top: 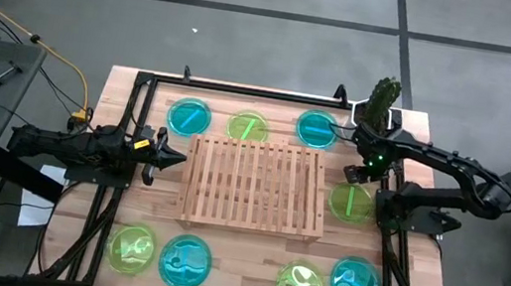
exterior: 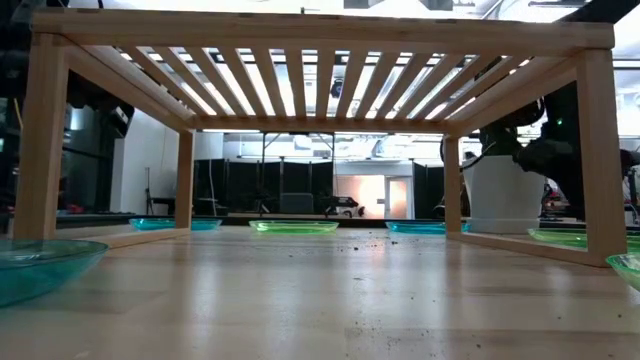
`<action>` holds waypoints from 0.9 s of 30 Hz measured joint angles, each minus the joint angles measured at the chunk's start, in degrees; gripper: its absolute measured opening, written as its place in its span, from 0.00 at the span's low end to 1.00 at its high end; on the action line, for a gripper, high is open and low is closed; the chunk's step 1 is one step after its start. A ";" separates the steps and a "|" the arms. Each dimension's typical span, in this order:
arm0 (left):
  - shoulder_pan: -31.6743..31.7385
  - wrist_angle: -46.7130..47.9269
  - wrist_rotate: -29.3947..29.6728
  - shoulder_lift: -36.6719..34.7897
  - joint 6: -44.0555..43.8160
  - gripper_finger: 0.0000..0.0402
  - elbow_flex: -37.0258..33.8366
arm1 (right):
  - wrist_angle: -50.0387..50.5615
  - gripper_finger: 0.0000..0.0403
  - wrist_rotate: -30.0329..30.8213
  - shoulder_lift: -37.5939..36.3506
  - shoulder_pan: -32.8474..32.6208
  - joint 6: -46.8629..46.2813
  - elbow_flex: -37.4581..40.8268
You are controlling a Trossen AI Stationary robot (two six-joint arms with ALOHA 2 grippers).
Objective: Place and stack plates onto a shelf
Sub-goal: Put the green plate on the shelf
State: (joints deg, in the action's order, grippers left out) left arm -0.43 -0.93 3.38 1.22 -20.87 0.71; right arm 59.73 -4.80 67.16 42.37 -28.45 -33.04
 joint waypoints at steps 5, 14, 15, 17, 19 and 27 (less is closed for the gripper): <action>0.02 0.00 0.00 0.01 0.01 0.00 0.00 | -3.48 0.42 -0.19 0.03 -0.02 -2.19 1.72; 0.01 0.00 0.00 0.01 0.01 0.00 0.00 | -5.60 0.42 -1.02 0.04 -0.02 -2.27 3.64; 0.02 0.00 0.00 0.01 0.01 0.00 0.00 | -5.58 0.42 -1.00 0.04 -0.02 -2.25 3.66; 0.02 0.00 0.00 -0.01 0.01 0.00 0.00 | -5.65 0.42 -1.00 0.03 -0.02 -2.24 3.66; 0.02 0.00 0.01 0.01 0.01 0.00 0.00 | -5.68 0.42 -1.03 0.04 -0.02 -2.06 3.66; 0.01 0.00 0.00 0.00 0.00 0.00 0.00 | -5.87 0.42 -0.46 0.04 -0.02 -1.57 3.66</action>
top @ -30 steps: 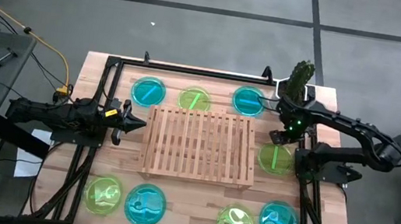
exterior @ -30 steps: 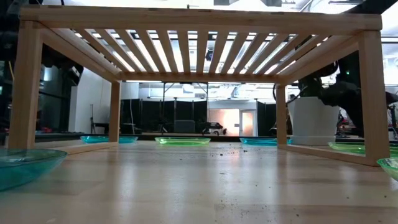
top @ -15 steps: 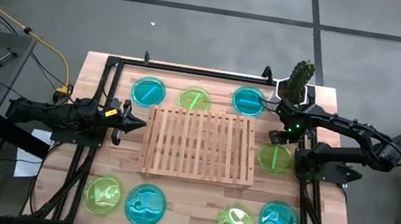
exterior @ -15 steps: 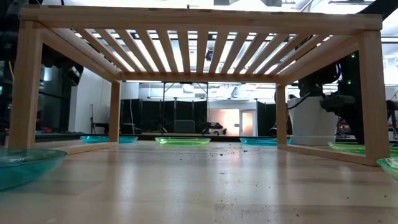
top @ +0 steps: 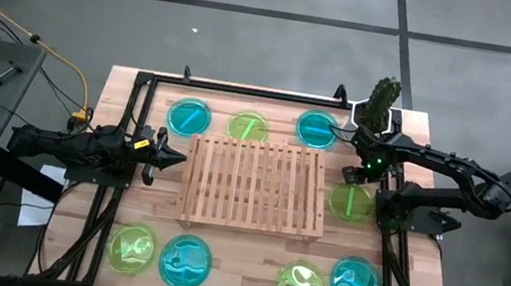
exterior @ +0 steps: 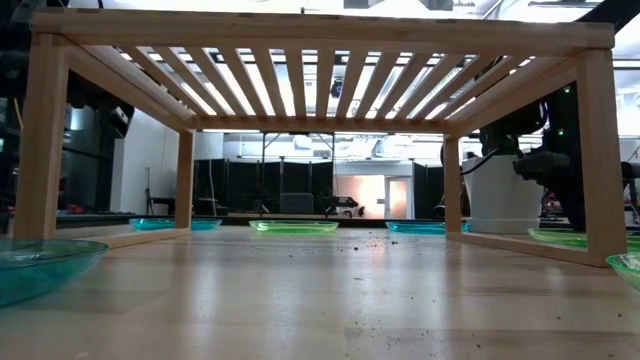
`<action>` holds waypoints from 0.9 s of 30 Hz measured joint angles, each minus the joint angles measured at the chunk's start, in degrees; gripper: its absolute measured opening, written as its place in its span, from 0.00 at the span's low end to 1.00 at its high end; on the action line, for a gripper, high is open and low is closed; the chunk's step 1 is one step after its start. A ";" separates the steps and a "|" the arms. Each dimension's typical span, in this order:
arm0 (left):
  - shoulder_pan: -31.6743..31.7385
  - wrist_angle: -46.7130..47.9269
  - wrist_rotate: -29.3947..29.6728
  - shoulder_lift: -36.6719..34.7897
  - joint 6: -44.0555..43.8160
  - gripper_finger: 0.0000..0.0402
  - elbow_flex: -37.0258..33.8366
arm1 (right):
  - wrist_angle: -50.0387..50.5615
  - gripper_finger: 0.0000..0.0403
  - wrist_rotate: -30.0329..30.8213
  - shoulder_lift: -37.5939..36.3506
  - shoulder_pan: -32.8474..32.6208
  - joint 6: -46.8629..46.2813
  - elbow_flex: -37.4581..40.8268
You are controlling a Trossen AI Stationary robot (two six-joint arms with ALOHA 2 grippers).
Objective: Place and stack plates onto a shelf
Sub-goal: Put the green plate on the shelf
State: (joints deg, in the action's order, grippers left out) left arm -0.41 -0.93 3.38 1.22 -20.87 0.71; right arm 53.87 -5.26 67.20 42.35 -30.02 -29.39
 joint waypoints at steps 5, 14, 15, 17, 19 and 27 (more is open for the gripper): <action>0.01 0.00 0.00 0.00 0.01 0.00 0.00 | -0.04 0.42 0.77 0.00 0.00 -0.54 0.00; 0.01 0.00 0.00 -0.01 0.01 0.00 0.00 | -1.09 0.42 -0.78 0.00 0.00 1.84 0.00; -0.01 0.00 0.02 -0.01 0.01 0.00 0.00 | -1.18 0.42 -0.80 0.00 0.00 1.86 0.00; -0.01 0.00 0.00 -0.01 0.01 0.00 0.00 | -1.27 0.42 -0.77 0.00 0.00 1.81 0.00; 0.00 0.00 0.00 0.00 0.01 0.00 0.00 | -1.68 0.42 -0.74 0.00 0.00 1.81 0.26; -0.01 0.00 0.02 -0.01 0.01 0.00 0.00 | -3.05 0.42 -1.83 1.12 0.00 0.04 1.97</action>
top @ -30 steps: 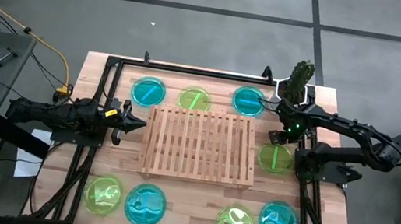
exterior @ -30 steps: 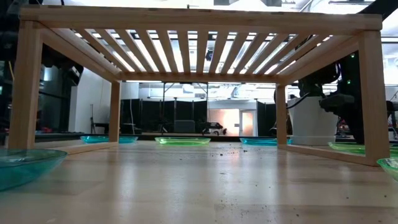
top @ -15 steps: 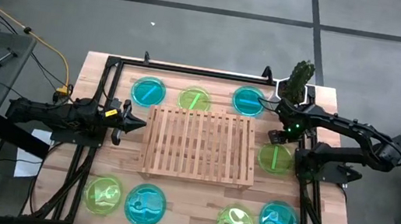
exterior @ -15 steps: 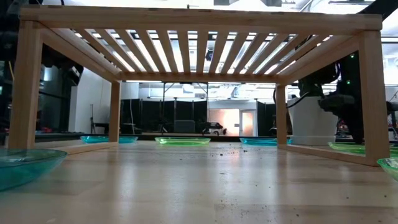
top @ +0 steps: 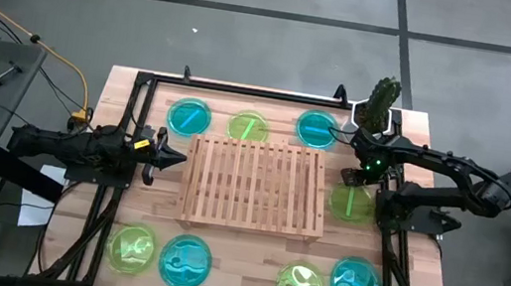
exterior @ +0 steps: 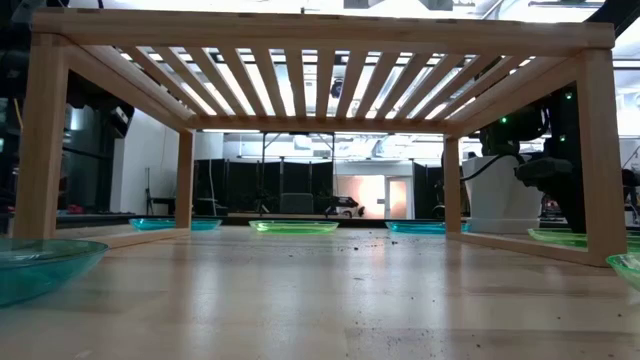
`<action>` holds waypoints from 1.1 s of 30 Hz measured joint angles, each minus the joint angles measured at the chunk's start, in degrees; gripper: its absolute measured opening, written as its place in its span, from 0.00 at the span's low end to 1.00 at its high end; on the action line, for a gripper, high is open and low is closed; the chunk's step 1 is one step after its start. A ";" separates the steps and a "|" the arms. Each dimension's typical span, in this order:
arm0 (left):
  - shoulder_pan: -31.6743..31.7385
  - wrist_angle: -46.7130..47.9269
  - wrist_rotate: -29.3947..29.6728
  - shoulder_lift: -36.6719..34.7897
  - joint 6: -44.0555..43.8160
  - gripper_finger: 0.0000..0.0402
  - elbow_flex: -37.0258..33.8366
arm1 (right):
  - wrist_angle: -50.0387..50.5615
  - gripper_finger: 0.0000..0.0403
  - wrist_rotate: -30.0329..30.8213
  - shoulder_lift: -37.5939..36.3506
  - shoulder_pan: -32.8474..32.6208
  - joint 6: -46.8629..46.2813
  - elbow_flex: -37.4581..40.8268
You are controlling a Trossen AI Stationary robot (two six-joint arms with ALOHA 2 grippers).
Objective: Place and stack plates onto a shelf
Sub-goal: Put the green plate on the shelf
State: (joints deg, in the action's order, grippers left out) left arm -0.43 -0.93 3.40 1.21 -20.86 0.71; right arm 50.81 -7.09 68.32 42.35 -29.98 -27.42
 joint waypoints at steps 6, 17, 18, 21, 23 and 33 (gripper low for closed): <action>0.01 0.02 -0.02 0.01 0.00 0.00 0.00 | 0.08 0.39 0.56 0.00 0.00 -0.24 0.00; 0.01 0.00 -0.02 0.00 0.00 0.00 0.00 | 0.28 0.04 2.23 -0.07 -0.02 -1.28 -0.04; 0.02 0.00 -0.01 0.01 0.00 0.00 0.00 | 0.30 0.02 2.25 -0.07 -0.02 -1.27 -0.04; 0.02 0.02 0.00 0.02 0.00 0.00 0.00 | 0.38 0.02 2.33 -0.07 -0.02 -1.85 -0.04; 0.00 0.00 0.00 0.02 0.00 0.00 0.00 | 0.71 0.02 2.33 -0.15 -0.02 -2.61 -0.07; 0.02 0.00 0.00 0.00 0.00 0.00 0.00 | 7.61 0.00 2.95 -3.93 -0.02 -4.71 -3.04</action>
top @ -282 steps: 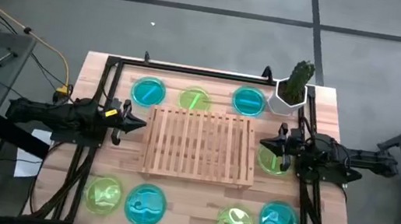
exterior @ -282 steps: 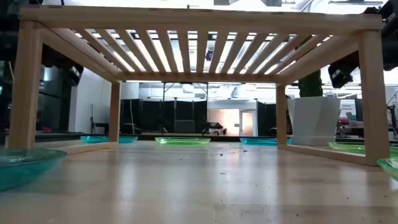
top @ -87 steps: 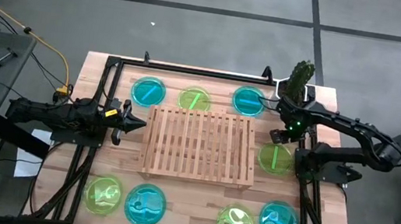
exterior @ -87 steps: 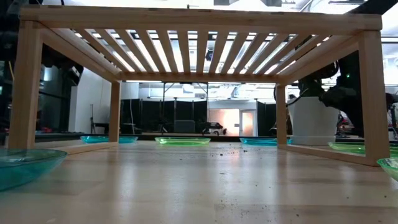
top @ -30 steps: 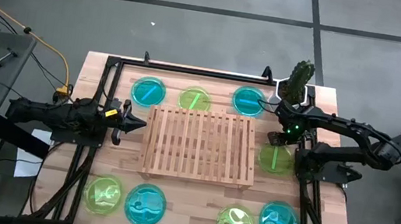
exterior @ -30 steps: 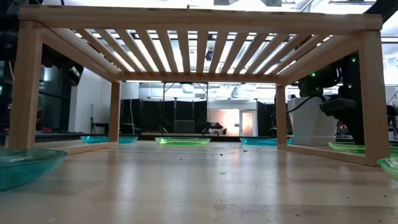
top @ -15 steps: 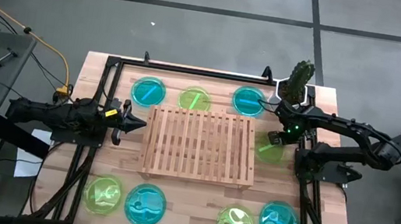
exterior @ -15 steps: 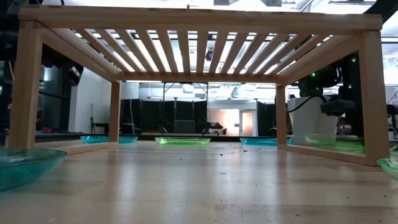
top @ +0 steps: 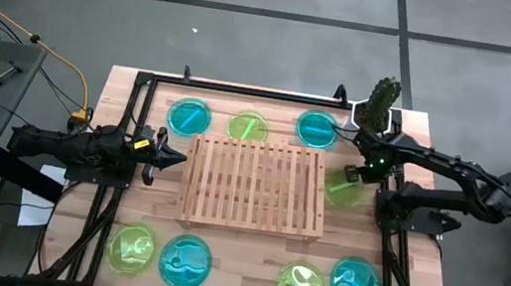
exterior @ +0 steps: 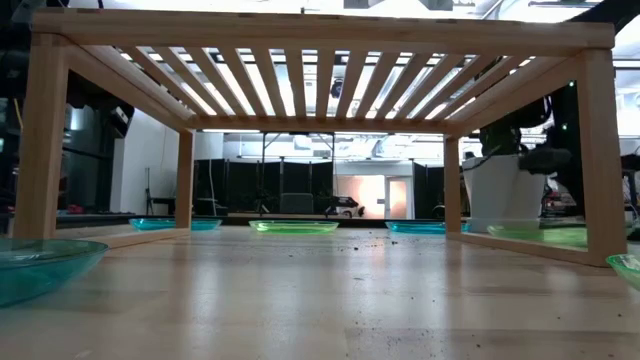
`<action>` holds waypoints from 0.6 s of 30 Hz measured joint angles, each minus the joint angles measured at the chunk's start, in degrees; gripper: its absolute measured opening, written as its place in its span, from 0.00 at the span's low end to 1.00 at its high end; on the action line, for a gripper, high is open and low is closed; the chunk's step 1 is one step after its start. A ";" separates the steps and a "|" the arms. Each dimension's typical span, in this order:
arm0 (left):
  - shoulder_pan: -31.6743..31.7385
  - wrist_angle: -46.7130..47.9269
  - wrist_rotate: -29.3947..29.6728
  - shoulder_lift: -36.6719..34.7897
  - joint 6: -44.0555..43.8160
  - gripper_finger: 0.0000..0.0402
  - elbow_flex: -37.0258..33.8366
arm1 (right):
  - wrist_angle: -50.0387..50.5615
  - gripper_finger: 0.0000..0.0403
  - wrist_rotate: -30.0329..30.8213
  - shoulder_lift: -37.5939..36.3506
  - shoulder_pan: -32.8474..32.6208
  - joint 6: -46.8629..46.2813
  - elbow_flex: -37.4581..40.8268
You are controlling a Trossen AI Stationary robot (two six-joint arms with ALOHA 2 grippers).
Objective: Place and stack plates onto a shelf
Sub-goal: Put the green plate on the shelf
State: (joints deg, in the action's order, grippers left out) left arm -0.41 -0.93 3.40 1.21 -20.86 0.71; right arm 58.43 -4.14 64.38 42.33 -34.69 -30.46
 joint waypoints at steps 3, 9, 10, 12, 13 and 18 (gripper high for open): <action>-0.01 0.00 -0.02 0.02 -0.01 0.00 0.00 | 3.79 0.00 0.63 -1.69 0.01 0.03 -2.59; 0.01 0.00 -0.01 0.01 -0.01 0.00 0.00 | 13.33 0.00 1.23 -4.25 0.01 1.76 -10.32; -0.02 0.00 -0.01 0.01 -0.01 0.00 0.00 | 15.21 0.00 1.58 -4.49 0.01 2.17 -11.84; -0.01 0.00 -0.02 0.02 0.00 0.00 0.00 | 19.29 0.00 3.17 -4.91 0.00 2.95 -15.06; -0.01 0.00 0.00 0.02 -0.01 0.00 0.00 | 21.52 0.00 4.30 -5.04 0.02 3.23 -16.84; 0.01 0.00 -0.02 0.00 0.00 0.00 0.00 | 26.94 0.00 7.76 -5.88 0.02 3.61 -24.25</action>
State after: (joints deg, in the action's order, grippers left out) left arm -0.40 -0.93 3.38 1.21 -20.86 0.71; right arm 85.37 3.62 58.50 42.35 -31.08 -54.71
